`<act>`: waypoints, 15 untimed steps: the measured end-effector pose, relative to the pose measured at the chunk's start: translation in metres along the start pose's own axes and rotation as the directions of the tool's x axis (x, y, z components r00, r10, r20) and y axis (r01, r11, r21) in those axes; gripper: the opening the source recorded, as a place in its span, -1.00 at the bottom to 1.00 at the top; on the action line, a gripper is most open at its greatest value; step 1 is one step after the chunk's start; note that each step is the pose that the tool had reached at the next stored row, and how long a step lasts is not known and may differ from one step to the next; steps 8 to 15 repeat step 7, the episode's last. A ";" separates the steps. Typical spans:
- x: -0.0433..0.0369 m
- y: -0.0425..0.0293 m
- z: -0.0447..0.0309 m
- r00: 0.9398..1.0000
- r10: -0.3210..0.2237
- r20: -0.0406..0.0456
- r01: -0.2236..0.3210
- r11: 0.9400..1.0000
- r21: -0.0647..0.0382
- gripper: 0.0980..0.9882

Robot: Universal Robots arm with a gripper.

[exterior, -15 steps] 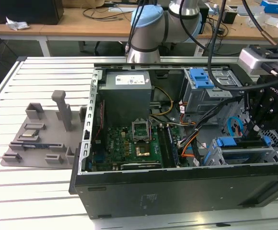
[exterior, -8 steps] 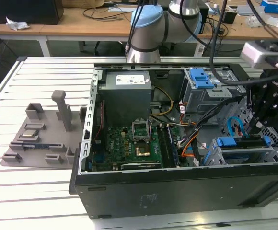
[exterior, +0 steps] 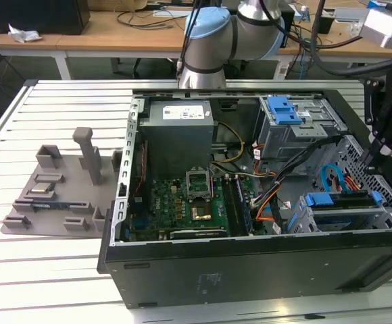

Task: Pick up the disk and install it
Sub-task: 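Insert the second disk wire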

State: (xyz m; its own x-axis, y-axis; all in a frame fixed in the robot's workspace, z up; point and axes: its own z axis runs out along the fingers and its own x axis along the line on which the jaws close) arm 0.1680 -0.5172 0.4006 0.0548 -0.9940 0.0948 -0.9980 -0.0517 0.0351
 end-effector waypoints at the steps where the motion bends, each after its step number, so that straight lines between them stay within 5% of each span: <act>1: 0.0000 0.0000 0.0000 1.000 0.000 0.000 0.000 1.000 0.000 -0.98; 15: 0.0000 0.0000 -0.0003 1.000 0.000 0.000 0.000 1.000 0.000 -0.98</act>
